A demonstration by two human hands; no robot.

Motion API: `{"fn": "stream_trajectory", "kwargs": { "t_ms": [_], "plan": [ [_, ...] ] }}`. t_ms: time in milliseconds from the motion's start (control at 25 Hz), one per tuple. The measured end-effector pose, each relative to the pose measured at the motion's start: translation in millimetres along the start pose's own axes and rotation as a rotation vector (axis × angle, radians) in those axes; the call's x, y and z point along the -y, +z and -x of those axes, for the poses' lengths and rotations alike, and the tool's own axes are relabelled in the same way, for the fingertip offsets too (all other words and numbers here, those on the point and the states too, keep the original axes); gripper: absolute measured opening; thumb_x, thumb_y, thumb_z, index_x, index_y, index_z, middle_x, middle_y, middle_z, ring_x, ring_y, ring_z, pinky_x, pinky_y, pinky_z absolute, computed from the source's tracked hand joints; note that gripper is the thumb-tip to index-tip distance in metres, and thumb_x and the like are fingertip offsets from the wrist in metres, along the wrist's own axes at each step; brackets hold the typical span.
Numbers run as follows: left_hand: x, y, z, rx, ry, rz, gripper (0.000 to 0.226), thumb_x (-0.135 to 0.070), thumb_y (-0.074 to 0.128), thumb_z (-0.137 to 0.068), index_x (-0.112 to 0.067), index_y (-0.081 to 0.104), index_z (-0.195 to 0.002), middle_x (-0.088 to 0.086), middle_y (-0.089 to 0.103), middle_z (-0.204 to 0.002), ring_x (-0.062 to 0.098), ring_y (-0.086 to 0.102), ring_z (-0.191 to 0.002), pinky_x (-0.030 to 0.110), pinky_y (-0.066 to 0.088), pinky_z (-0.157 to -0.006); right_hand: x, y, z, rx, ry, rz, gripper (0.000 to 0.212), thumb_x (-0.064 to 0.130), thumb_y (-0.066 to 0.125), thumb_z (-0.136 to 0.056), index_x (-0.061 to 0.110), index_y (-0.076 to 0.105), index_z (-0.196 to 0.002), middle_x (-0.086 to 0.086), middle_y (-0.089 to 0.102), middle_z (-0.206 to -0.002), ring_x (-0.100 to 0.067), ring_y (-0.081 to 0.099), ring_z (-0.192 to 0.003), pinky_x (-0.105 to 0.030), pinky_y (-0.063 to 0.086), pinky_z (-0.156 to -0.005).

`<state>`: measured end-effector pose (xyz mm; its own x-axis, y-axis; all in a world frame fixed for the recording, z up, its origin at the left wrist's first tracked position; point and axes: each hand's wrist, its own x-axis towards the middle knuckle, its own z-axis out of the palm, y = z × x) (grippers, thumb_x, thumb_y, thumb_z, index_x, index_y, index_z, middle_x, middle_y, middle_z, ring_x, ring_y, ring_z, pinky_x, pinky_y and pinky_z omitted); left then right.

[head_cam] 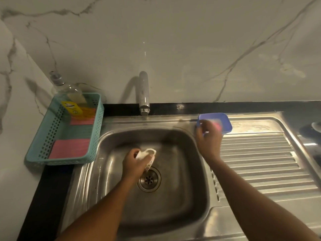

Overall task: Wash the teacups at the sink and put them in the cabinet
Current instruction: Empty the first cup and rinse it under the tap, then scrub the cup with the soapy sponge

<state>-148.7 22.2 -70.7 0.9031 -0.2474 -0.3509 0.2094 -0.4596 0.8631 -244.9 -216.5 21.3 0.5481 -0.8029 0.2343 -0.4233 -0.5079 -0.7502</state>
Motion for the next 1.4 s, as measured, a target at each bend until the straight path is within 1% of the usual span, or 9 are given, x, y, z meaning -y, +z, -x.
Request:
{"fn": "stream_trajectory", "kwargs": {
  "t_ms": [80,160,360,560,760,920,1080,1200,1400],
  "plan": [
    [5.8,-0.4,-6.5,-0.014,-0.207,0.205,0.056,-0.063,0.085,-0.061,-0.021,0.068,-0.094,0.006,0.075,-0.093,0.024,0.074,-0.085,0.05,0.064,-0.073,0.0,-12.4,-34.3,-0.053,0.148,0.057,0.025,0.006,0.059,-0.096,0.006,0.07,-0.119,-0.009,0.071,-0.11,-0.021,0.067,-0.097,-0.026,0.051,-0.085],
    [6.5,-1.4,-7.7,0.009,-0.293,0.317,0.055,-0.06,0.085,-0.068,-0.014,0.07,-0.095,0.012,0.076,-0.092,0.026,0.074,-0.082,0.052,0.064,-0.072,-14.5,-19.9,-69.2,0.164,0.292,0.341,0.031,0.007,0.061,-0.096,0.004,0.068,-0.126,-0.012,0.069,-0.124,-0.029,0.064,-0.112,-0.026,0.048,-0.09],
    [2.0,-3.7,-5.1,0.03,-0.345,0.421,0.045,-0.043,0.081,-0.082,-0.004,0.069,-0.099,0.015,0.072,-0.091,0.024,0.07,-0.077,0.041,0.063,-0.067,-34.6,-2.7,-106.7,0.589,0.345,0.677,0.03,0.032,0.067,-0.095,0.006,0.07,-0.112,-0.008,0.071,-0.1,-0.021,0.066,-0.088,-0.027,0.048,-0.075],
    [-0.5,-8.9,-6.5,0.048,-0.358,0.43,0.041,-0.04,0.079,-0.084,-0.004,0.07,-0.1,0.018,0.072,-0.095,0.026,0.069,-0.081,0.043,0.063,-0.071,-47.1,7.3,-116.6,0.601,0.223,0.759,0.029,0.021,0.062,-0.099,0.006,0.066,-0.124,-0.009,0.07,-0.11,-0.022,0.064,-0.093,-0.029,0.05,-0.084],
    [-7.3,-17.4,-5.7,0.065,-0.338,0.422,0.04,-0.039,0.078,-0.085,-0.004,0.07,-0.102,0.018,0.071,-0.096,0.028,0.069,-0.084,0.053,0.062,-0.08,-35.7,-21.2,-124.3,0.601,0.116,0.662,0.024,0.03,0.071,-0.093,0.007,0.072,-0.098,-0.005,0.07,-0.088,-0.014,0.059,-0.066,-0.02,0.038,-0.052],
    [-11.3,-20.2,-5.1,0.063,-0.314,0.443,0.039,-0.038,0.079,-0.084,-0.004,0.07,-0.101,0.02,0.072,-0.096,0.028,0.07,-0.083,0.052,0.061,-0.079,-15.2,-52.5,-135.1,0.516,0.026,0.622,0.027,0.015,0.075,-0.089,0.002,0.068,-0.111,-0.018,0.068,-0.107,-0.025,0.055,-0.082,-0.029,0.041,-0.072],
    [-15.0,-19.8,-0.7,0.078,-0.299,0.456,0.04,-0.039,0.08,-0.083,-0.004,0.071,-0.1,0.019,0.073,-0.093,0.027,0.07,-0.08,0.055,0.061,-0.083,2.5,-72.8,-144.4,0.502,-0.063,0.649,0.025,0.007,0.071,-0.09,0.002,0.072,-0.115,-0.018,0.069,-0.114,-0.029,0.061,-0.089,-0.032,0.049,-0.075],
    [-15.2,-20.8,0.6,0.078,-0.3,0.479,0.042,-0.04,0.08,-0.083,-0.003,0.07,-0.101,0.018,0.073,-0.092,0.027,0.071,-0.08,0.055,0.061,-0.083,12.6,-83.6,-150.9,0.525,-0.11,0.768,0.019,0.014,0.072,-0.091,0.004,0.078,-0.106,-0.014,0.072,-0.104,-0.023,0.059,-0.083,-0.018,0.039,-0.063],
    [-15.3,-19.5,2.0,0.069,-0.306,0.498,0.039,-0.038,0.08,-0.084,-0.004,0.069,-0.099,0.016,0.073,-0.089,0.026,0.071,-0.08,0.053,0.061,-0.082,21.9,-86.2,-158.2,0.498,-0.137,0.796,0.019,0.02,0.078,-0.087,0.005,0.079,-0.099,-0.012,0.075,-0.095,-0.02,0.059,-0.08,-0.018,0.033,-0.057]
  ]
}}
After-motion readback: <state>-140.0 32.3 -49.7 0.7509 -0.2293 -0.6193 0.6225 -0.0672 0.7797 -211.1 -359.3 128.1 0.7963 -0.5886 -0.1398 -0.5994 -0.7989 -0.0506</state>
